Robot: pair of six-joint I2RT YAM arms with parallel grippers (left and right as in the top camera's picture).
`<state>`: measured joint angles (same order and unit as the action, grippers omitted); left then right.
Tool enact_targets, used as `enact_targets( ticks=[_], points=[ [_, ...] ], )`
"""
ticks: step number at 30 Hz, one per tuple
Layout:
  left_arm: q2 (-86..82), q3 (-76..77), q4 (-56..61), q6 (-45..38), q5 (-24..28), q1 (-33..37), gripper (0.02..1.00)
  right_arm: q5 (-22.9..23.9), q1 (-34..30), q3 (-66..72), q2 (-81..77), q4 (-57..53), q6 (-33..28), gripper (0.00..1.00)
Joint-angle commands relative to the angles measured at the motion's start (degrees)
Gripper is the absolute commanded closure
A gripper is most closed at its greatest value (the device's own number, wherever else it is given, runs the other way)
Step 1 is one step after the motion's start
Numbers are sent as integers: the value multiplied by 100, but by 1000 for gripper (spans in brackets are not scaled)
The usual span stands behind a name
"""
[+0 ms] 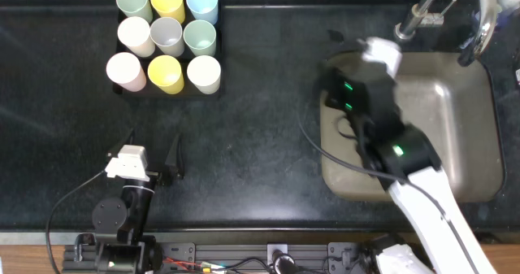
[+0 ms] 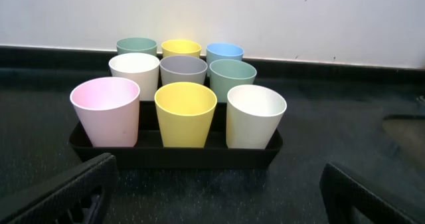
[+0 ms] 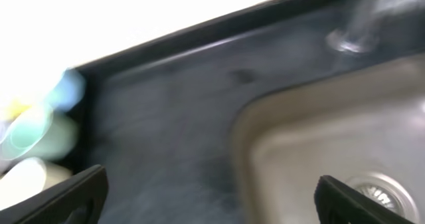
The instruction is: Store Cups
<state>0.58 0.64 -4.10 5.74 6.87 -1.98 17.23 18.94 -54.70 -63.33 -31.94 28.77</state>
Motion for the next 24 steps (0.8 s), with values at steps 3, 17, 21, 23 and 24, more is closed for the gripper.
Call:
enact_targets(
  ticks=[3, 17, 21, 23, 24],
  points=[
    [-44, -20, -9, -83, 20, 42, 20, 490, -719, 1690, 1362, 546, 105, 5],
    [-42, -20, -9, -83, 20, 42, 18, 914, -920, 4148, 3233, 702, 33, 3],
    [-42, -20, -9, -83, 20, 42, 18, 743, -920, 4148, 3235, 413, -181, 5],
    [-44, -20, -9, -83, 20, 42, 18, 728, -920, 4148, 3235, 238, -170, 5],
    [-42, -20, -9, -83, 20, 42, 18, 708, -920, 4148, 3235, 184, -164, 5]
  ],
)
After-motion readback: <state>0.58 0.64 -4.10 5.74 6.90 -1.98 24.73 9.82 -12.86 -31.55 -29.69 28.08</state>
